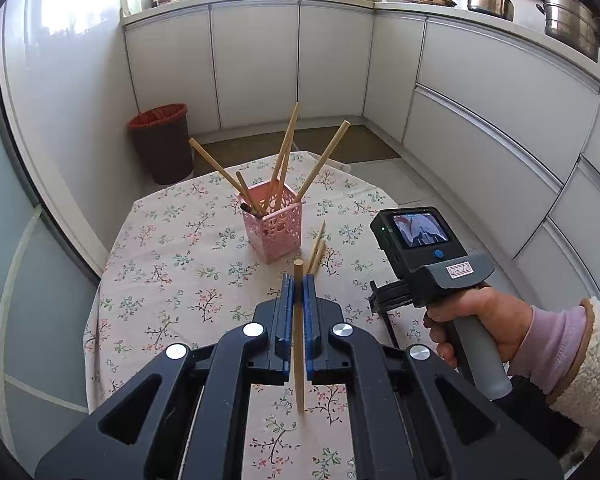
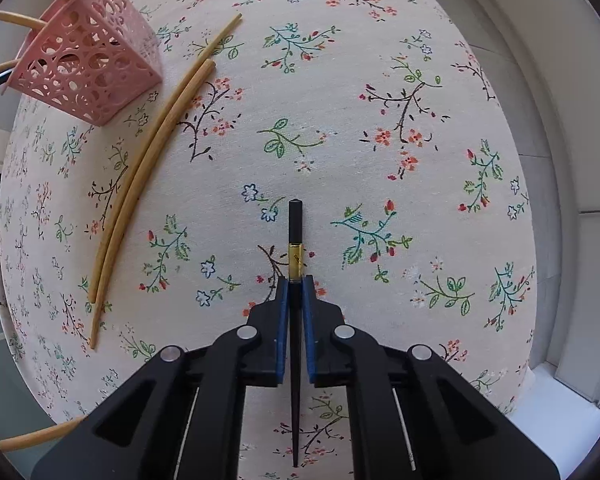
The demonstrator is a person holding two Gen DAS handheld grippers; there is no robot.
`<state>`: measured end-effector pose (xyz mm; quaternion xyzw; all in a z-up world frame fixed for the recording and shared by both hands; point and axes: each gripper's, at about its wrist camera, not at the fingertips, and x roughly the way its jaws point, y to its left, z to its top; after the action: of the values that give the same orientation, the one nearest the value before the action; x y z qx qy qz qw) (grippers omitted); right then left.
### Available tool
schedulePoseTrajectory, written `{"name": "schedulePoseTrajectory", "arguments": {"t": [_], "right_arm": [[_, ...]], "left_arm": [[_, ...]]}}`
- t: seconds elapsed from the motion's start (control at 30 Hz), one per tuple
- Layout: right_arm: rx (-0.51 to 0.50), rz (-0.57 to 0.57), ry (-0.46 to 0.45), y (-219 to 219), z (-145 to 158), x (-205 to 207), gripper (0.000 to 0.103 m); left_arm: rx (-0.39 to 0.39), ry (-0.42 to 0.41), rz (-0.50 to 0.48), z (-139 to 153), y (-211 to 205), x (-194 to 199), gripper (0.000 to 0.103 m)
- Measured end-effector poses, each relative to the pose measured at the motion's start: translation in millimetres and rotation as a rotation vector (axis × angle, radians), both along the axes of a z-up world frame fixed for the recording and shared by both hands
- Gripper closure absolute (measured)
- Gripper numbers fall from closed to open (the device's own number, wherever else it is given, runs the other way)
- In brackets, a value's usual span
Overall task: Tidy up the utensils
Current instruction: 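Close the right tool on the black-and-gold chopstick while the left tool lifts its chopstick, then carry both held chopsticks over the pink cup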
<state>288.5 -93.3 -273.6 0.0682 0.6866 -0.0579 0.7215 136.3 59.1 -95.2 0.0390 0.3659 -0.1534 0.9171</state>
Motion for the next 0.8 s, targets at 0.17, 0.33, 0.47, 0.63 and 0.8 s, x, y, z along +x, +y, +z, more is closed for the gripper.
{"name": "schedulePoseTrajectory", "arguments": {"t": [0.17,0.33,0.47,0.63,0.8], "right_arm": [[0.051,-0.003,-0.088,-15,29,-23,0.096],[0.116,-0.002,-0.212,-32,73,-57,0.096],[0.138,0.013,-0.304,-42,104,-89,0.096],[0.165,0.019,-0.394,-40,132,-112,0.096],[0.186,0.018,-0.475,-45,172,-121,0.096]], "left_arm": [[-0.004,-0.005,0.01,3,3,-4,0.099],[-0.026,0.004,0.019,5,9,-7,0.099],[-0.06,0.021,0.025,5,12,-9,0.099],[-0.111,0.032,0.023,14,14,-7,0.099],[-0.161,0.017,0.012,36,15,-2,0.099]]}}
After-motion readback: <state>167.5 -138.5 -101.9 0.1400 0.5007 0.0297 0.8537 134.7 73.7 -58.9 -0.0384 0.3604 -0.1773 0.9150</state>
